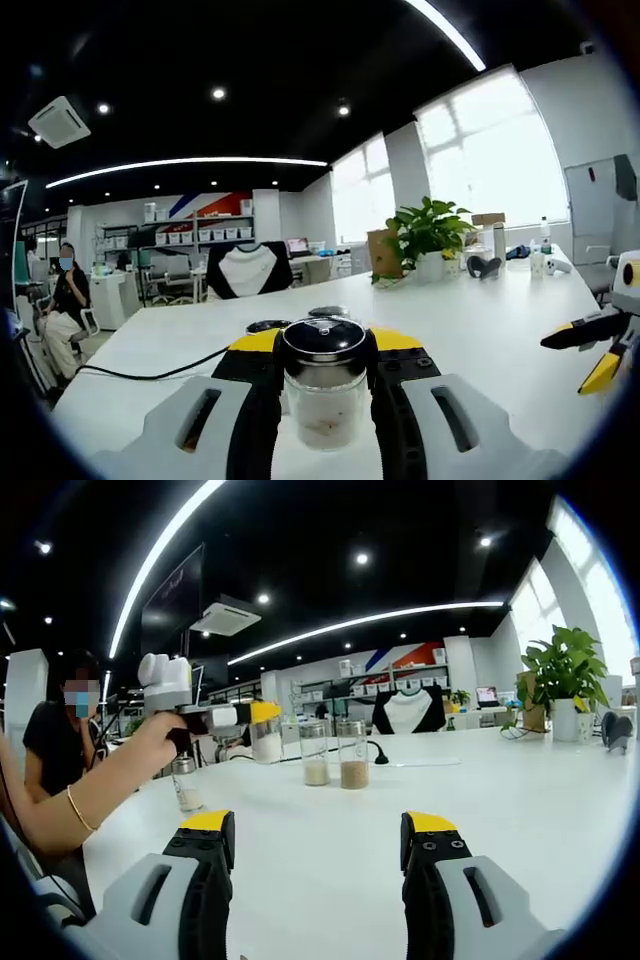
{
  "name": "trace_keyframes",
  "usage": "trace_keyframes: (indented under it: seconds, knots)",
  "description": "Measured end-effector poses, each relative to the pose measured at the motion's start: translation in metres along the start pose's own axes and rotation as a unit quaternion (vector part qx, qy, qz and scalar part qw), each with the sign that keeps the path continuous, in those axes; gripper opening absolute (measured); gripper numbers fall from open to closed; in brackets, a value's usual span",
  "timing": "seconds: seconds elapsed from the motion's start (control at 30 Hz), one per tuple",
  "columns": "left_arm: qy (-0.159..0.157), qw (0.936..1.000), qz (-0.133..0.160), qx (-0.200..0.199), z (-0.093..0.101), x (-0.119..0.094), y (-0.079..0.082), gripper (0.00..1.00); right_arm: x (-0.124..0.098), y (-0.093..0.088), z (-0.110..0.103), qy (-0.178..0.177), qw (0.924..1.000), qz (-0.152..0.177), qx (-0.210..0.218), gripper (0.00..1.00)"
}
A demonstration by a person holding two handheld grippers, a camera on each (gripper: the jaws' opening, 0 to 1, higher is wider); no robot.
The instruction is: Rotate the seasoning bottle until the label or dispensing opening points toward the visible target arrow and the bottle remains upright within the marked orientation range
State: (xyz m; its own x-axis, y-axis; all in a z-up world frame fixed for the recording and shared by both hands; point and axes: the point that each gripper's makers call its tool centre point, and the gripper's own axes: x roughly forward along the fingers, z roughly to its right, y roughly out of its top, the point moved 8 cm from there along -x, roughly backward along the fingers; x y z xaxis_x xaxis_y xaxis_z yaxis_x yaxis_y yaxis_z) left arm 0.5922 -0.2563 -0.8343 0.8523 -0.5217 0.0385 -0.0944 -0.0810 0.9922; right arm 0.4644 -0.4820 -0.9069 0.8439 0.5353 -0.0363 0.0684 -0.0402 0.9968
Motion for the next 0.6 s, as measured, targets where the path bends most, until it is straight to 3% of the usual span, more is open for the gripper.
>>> trace_keyframes:
  seconds: [0.1,0.47,0.6]
  knots:
    - [-0.028,0.9994,0.022,0.002,0.012,-0.001,0.001,0.33,0.001,0.000,-0.002,0.002,1.0000,0.000,-0.002,0.67]
    - [-0.112,0.9931,0.029,0.014,0.037,-0.001,-0.003,0.33,0.003,-0.002,-0.006,0.008,1.0000,-0.005,-0.003,0.66]
    - [-0.130,0.9911,0.025,-0.010,0.041,-0.002,-0.010,0.33,0.002,-0.005,-0.006,0.009,0.9999,-0.009,-0.001,0.65]
